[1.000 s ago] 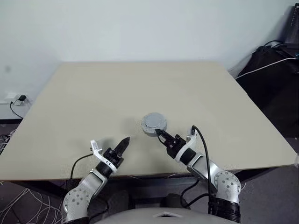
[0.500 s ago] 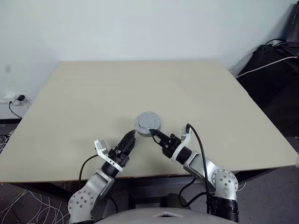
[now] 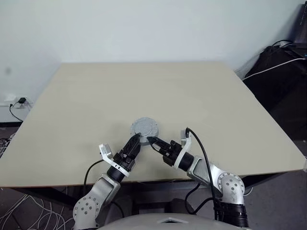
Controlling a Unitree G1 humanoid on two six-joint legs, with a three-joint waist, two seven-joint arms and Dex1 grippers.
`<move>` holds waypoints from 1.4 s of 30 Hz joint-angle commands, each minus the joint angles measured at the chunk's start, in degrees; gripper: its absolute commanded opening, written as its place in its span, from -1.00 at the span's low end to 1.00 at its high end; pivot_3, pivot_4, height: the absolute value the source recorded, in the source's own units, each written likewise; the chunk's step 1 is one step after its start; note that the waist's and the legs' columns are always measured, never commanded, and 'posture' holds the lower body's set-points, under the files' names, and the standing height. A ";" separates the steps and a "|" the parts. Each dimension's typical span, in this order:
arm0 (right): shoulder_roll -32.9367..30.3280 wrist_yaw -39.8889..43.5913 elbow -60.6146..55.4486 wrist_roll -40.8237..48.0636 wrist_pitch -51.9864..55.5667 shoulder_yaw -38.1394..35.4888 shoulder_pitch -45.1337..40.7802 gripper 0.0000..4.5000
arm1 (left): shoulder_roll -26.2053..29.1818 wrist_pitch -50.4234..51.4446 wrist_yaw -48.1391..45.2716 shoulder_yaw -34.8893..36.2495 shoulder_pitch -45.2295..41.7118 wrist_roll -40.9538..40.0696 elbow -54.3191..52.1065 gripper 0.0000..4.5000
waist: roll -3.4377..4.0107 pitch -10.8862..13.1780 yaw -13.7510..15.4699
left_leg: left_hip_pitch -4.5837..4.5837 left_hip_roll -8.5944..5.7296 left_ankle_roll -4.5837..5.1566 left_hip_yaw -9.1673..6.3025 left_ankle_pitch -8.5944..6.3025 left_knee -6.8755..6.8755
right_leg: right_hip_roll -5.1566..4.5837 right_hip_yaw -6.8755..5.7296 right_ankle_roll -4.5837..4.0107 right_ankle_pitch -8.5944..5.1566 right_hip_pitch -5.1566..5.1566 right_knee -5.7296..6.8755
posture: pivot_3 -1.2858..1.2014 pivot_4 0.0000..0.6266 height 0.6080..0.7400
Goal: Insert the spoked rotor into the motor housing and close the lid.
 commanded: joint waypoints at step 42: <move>-7.74 5.70 -8.00 -1.16 -7.01 3.54 2.49 1.00 | -4.50 -10.93 6.33 0.54 -6.11 0.45 2.81 -0.05 | -0.32 0.20 0.47 | -0.03 0.00 0.02 -0.01 0.00 0.04 | 0.00 -0.03 0.01 0.00 0.00 -0.01 | 0.03 -1.00 1.00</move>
